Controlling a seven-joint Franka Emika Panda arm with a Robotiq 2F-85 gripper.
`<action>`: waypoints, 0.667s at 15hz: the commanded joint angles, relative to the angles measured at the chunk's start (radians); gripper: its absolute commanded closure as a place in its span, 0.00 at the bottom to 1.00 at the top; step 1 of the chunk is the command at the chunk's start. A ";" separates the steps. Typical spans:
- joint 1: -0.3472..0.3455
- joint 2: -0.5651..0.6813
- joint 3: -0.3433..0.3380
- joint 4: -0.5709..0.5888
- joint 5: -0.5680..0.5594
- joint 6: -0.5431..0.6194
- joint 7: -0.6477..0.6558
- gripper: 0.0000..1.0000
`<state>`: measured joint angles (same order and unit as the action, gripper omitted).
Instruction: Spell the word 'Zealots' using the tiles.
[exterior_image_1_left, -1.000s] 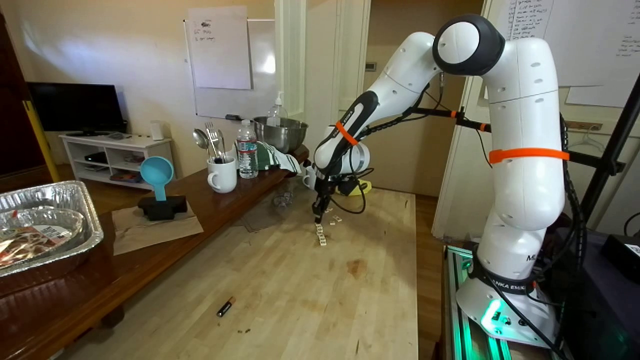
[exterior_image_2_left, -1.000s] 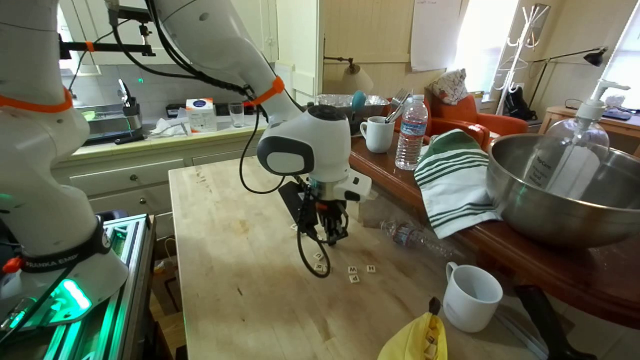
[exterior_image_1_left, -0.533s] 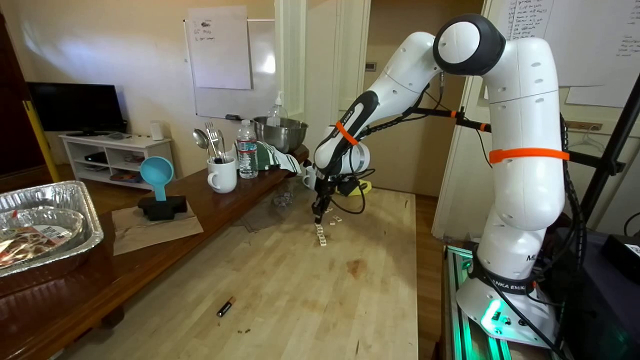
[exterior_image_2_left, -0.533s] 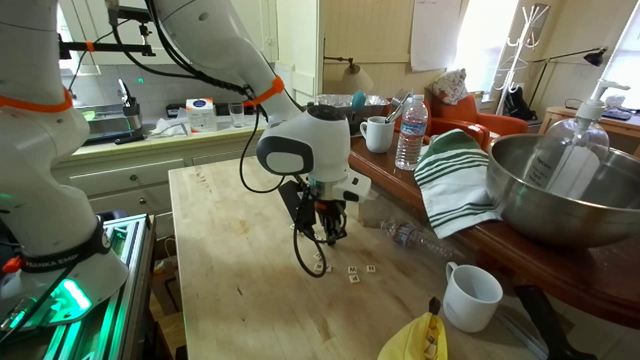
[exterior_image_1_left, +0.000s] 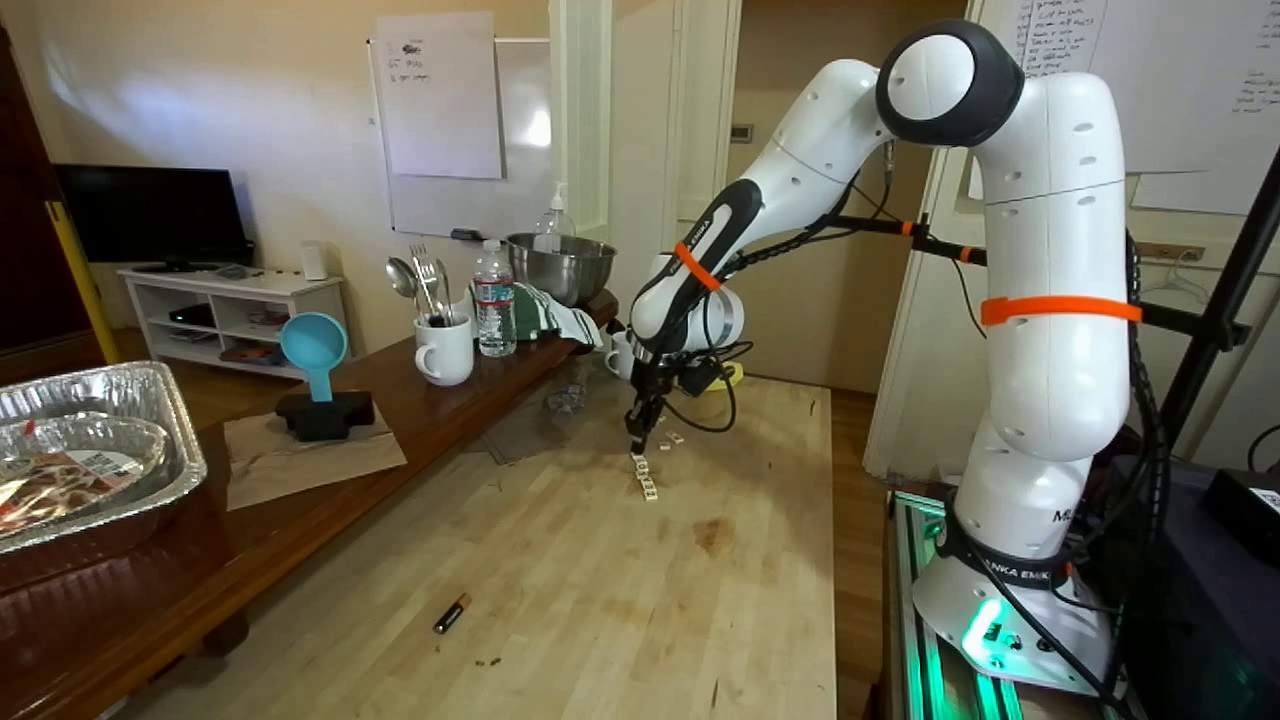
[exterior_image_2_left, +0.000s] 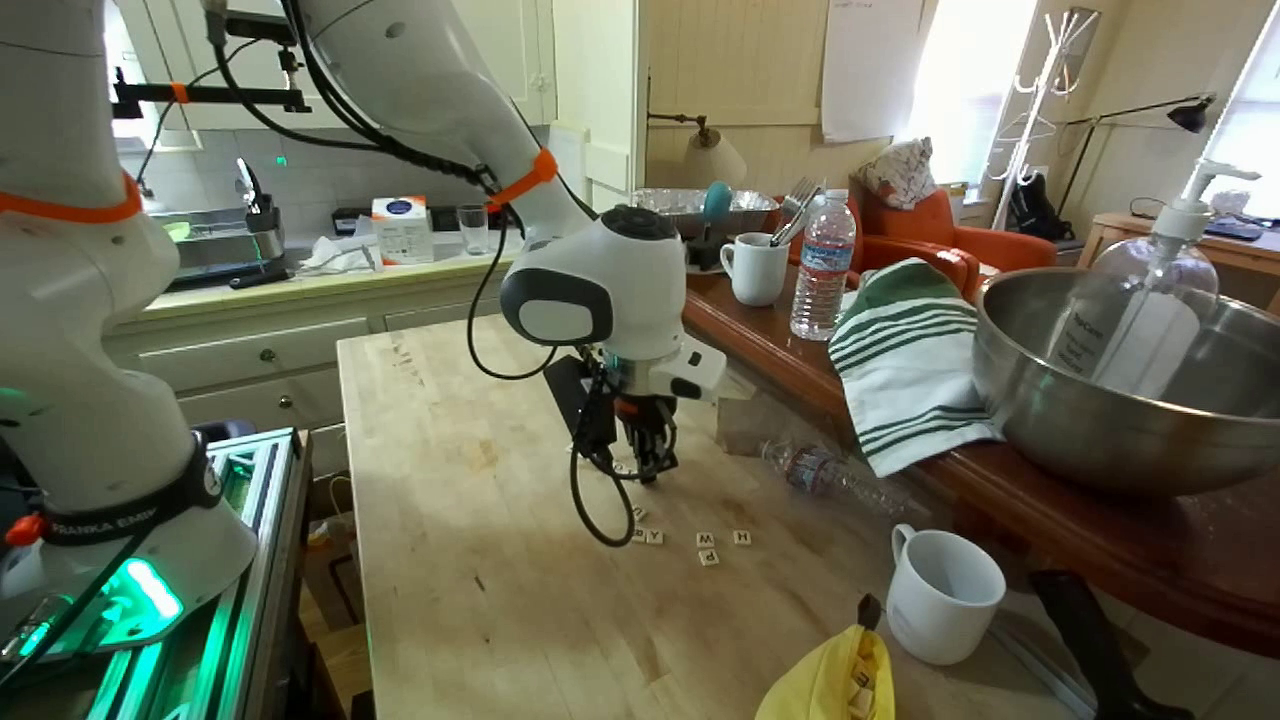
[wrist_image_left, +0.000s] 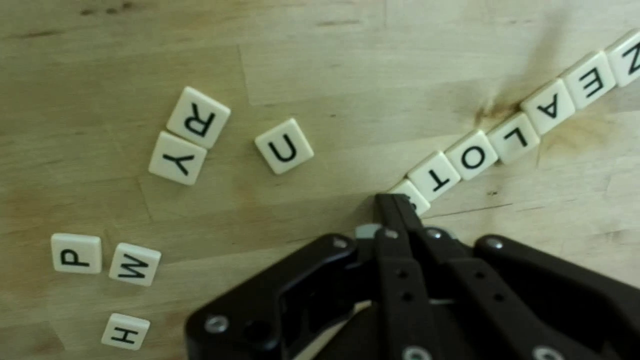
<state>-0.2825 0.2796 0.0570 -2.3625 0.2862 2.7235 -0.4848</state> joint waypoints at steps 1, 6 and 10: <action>-0.007 -0.037 0.013 -0.044 0.040 0.001 -0.022 1.00; -0.013 -0.066 0.021 -0.061 0.086 0.005 -0.049 1.00; -0.012 -0.113 0.027 -0.073 0.147 -0.019 -0.113 1.00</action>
<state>-0.2839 0.2266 0.0678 -2.3953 0.3772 2.7235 -0.5350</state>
